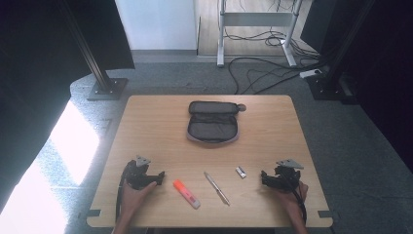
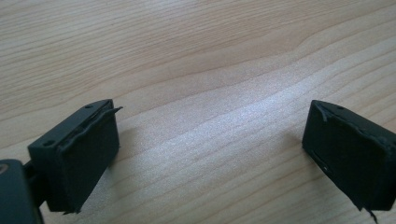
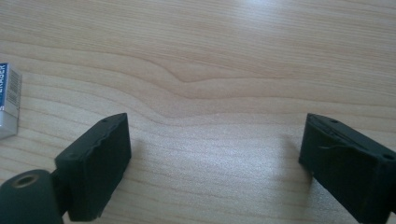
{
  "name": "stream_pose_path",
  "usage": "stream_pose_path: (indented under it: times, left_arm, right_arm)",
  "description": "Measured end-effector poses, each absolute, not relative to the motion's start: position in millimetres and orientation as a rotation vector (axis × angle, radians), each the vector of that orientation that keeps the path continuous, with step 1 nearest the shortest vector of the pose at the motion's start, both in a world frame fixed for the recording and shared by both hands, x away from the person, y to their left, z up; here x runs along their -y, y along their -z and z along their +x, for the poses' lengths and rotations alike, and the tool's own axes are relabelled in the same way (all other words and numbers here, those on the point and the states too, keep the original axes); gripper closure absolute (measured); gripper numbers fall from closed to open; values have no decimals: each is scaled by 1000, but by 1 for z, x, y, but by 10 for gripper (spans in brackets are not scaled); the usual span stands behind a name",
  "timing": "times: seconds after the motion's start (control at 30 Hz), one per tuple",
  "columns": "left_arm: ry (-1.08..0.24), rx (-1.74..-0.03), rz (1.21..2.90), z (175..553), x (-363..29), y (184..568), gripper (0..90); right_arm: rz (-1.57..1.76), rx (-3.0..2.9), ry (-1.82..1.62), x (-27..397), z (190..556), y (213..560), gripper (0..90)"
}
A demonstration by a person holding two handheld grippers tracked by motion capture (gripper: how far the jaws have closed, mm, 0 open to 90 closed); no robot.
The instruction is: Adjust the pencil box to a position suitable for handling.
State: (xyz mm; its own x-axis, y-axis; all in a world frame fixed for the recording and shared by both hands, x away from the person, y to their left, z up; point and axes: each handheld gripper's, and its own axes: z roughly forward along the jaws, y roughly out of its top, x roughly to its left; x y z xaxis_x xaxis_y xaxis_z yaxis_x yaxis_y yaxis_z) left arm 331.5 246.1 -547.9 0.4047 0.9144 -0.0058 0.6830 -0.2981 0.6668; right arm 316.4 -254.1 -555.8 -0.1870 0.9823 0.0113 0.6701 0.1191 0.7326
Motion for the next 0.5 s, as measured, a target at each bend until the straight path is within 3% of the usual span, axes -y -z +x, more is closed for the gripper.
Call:
stream_pose_path:
  times: [0.5]
  left_arm:
    - [-517, -1375, 2065, 331, -246, 548, 28]
  right_arm:
    - [1579, -1919, -859, 252, 314, 555, 141]
